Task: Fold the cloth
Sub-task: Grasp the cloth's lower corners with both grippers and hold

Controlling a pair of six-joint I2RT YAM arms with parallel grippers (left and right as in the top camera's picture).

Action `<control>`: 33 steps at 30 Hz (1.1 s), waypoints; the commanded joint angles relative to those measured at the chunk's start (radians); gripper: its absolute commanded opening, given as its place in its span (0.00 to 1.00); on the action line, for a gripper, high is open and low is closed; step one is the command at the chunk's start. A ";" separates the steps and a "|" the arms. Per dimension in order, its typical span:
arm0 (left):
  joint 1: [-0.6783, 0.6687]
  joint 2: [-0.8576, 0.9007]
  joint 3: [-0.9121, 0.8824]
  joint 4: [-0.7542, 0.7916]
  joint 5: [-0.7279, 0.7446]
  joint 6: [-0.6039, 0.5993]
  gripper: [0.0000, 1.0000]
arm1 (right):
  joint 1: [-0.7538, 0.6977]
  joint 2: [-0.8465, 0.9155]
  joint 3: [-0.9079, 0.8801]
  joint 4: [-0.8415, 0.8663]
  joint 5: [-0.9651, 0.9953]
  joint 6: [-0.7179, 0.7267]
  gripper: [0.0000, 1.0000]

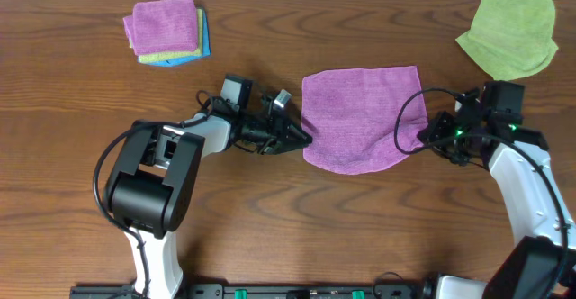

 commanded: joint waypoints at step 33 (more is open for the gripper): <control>-0.035 0.029 0.008 -0.021 -0.323 0.414 0.52 | -0.008 0.003 0.011 -0.032 -0.015 -0.072 0.02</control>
